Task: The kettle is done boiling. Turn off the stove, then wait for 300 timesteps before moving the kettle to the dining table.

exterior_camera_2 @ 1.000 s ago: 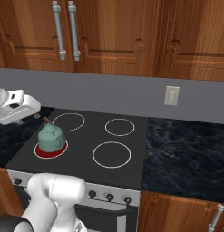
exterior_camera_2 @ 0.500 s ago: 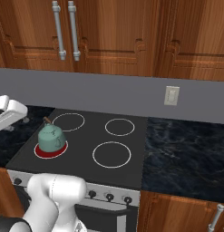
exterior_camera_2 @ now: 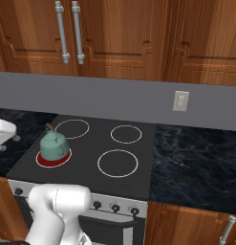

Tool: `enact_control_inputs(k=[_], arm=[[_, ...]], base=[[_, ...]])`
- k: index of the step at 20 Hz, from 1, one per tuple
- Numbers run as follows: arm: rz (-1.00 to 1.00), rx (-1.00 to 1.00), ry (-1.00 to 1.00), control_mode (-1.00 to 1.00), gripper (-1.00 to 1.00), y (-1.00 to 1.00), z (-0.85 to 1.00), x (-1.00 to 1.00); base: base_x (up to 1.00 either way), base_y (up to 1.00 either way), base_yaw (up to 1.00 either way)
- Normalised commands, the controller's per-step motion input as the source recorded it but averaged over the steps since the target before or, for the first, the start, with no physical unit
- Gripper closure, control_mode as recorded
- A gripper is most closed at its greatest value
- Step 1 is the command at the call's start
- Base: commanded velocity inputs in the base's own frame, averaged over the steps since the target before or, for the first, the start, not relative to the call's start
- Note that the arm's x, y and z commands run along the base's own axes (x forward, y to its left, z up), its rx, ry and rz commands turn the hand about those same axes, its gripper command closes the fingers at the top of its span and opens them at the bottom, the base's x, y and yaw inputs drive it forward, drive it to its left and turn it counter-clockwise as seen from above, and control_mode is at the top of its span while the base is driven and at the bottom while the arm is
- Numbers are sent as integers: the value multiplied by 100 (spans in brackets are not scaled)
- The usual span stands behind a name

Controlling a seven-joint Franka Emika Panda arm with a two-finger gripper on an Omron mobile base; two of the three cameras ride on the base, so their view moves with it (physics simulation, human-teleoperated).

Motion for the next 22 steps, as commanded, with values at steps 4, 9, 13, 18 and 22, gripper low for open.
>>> enact_control_inputs(k=[4, 9, 13, 18, 22], arm=[[4, -6, -9, -100, -100, 15, -32, -36], [7, -5, -7, -100, -100, 5, -27, -29], [7, -3, -1, -100, -100, 5, -29, -22], [6, -9, 0, -100, -100, 6, -26, -15], [4, -11, 0, -100, -100, 13, -28, -16]], base=[[0, 0, 0], [0, 0, 0], [0, 0, 0], [0, 0, 0], [0, 0, 0]])
